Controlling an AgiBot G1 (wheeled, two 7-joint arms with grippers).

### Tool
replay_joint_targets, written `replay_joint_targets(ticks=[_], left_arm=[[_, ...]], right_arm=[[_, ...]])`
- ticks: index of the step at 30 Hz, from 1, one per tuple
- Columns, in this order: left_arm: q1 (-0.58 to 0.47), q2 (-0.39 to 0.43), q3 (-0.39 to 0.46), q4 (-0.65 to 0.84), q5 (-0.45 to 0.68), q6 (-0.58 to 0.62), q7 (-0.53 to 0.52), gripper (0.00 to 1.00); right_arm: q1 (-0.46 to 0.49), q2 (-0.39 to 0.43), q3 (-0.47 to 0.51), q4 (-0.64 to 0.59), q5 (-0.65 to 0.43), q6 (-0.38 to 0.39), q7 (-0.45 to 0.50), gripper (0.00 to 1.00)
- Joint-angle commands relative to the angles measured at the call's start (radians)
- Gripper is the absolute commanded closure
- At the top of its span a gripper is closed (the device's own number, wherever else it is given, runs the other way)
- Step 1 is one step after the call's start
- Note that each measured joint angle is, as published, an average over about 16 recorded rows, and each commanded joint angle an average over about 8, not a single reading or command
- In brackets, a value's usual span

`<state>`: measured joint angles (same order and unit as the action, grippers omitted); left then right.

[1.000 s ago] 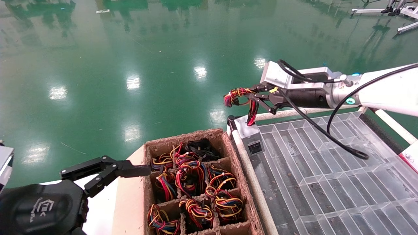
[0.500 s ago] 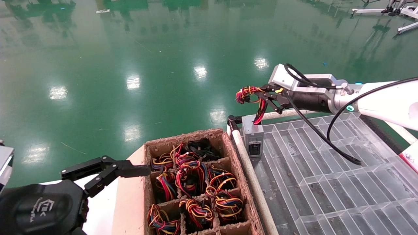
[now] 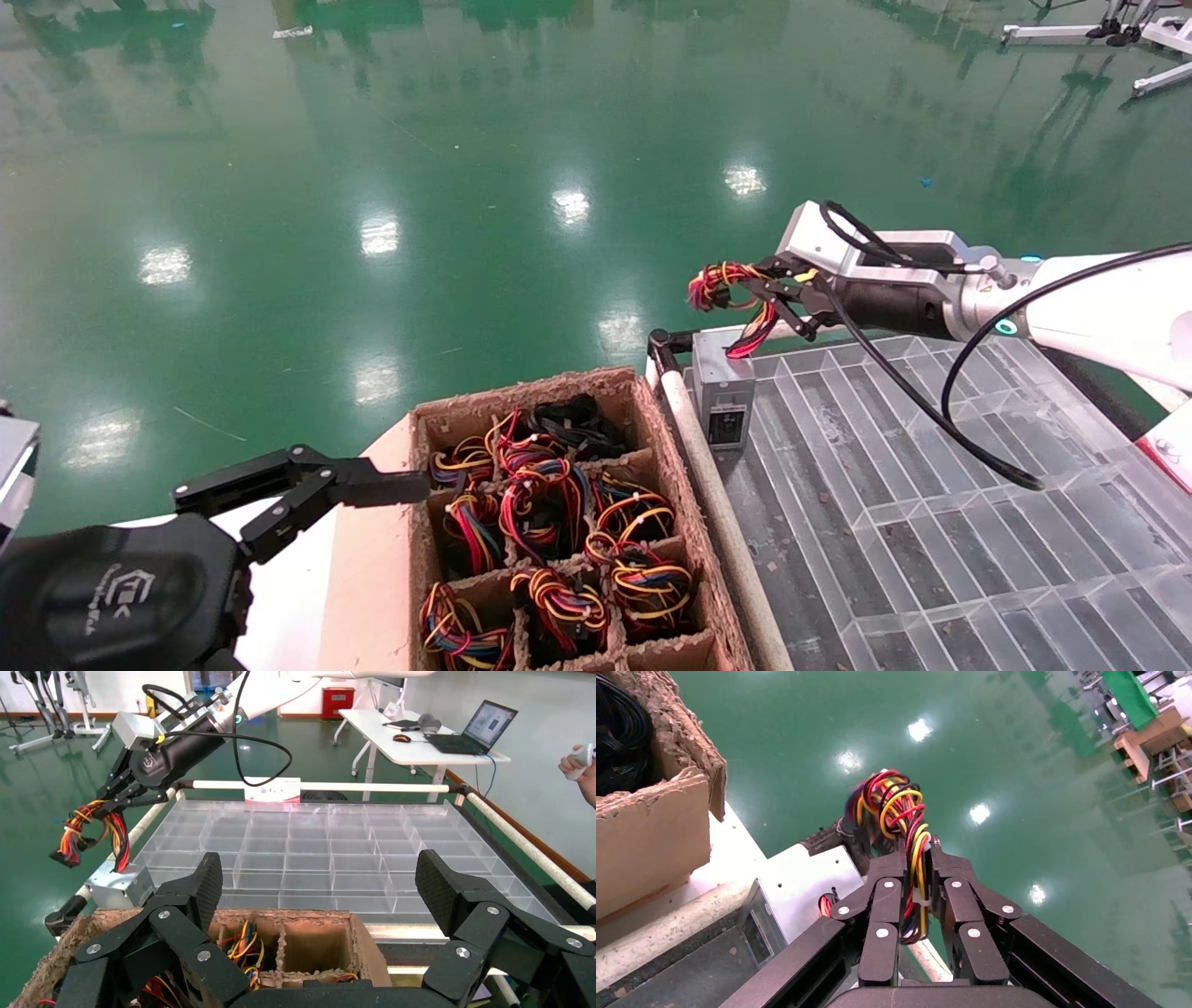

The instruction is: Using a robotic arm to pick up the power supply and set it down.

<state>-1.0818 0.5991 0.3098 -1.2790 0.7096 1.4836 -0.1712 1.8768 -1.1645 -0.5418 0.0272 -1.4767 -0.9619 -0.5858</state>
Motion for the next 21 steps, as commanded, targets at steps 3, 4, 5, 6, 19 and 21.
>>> replay_joint_targets(ticks=[3, 4, 5, 6, 19, 21], left_arm=[[0.0, 0.0, 0.0, 0.0, 0.0, 0.0, 0.0, 0.0], [0.0, 0.0, 0.0, 0.0, 0.0, 0.0, 0.0, 0.0], [0.0, 0.0, 0.0, 0.0, 0.0, 0.0, 0.0, 0.0], [0.0, 0.0, 0.0, 0.0, 0.0, 0.0, 0.0, 0.0], [0.0, 0.0, 0.0, 0.0, 0.0, 0.0, 0.0, 0.0], [0.0, 0.0, 0.0, 0.0, 0.0, 0.0, 0.0, 0.0]], right_arm=[[0.0, 0.0, 0.0, 0.0, -0.001, -0.001, 0.0, 0.0], [0.0, 0.0, 0.0, 0.001, -0.001, -0.001, 0.0, 0.0], [0.0, 0.0, 0.0, 0.001, -0.001, -0.001, 0.0, 0.0], [0.0, 0.0, -0.001, 0.002, -0.001, -0.002, 0.0, 0.0], [0.004, 0.0, -0.004, 0.003, -0.006, -0.013, 0.01, 0.0], [0.009, -0.001, -0.008, -0.003, -0.011, -0.028, 0.022, 0.0]])
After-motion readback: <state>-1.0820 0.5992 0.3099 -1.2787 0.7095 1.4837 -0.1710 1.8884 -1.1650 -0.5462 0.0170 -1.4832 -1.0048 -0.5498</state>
